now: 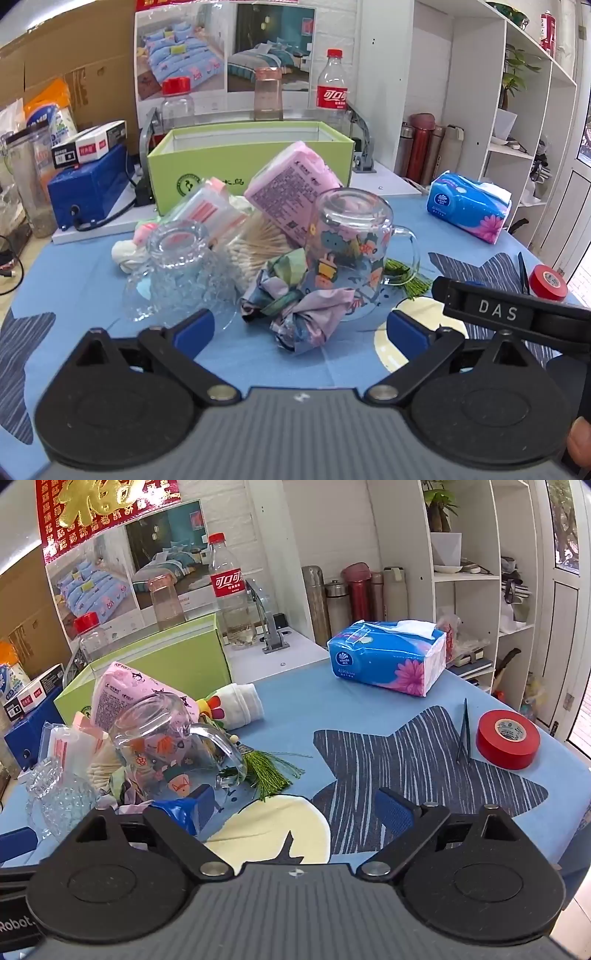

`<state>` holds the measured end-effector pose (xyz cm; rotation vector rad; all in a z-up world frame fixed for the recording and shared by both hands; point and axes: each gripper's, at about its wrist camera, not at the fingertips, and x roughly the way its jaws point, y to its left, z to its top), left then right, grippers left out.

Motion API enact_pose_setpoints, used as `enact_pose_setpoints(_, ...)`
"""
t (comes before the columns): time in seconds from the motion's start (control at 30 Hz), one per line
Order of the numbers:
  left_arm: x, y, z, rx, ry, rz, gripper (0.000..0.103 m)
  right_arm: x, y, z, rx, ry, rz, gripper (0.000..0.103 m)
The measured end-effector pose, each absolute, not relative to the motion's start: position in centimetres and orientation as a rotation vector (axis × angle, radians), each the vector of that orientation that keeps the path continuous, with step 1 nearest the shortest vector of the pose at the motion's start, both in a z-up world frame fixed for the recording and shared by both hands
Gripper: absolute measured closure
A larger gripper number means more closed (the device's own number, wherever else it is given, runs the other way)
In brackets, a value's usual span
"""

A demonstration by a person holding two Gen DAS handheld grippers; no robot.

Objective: Organize soft objects

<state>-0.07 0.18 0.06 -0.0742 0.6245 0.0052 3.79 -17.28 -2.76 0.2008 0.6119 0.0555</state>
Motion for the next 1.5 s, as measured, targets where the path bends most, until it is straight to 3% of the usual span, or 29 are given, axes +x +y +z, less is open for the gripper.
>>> enact_pose_setpoints(1.5,0.2,0.6,-0.2,-0.077,0.646,0.025,0.004,4.1,-16.1,-3.2,0.166,0.636,0.073,0.022)
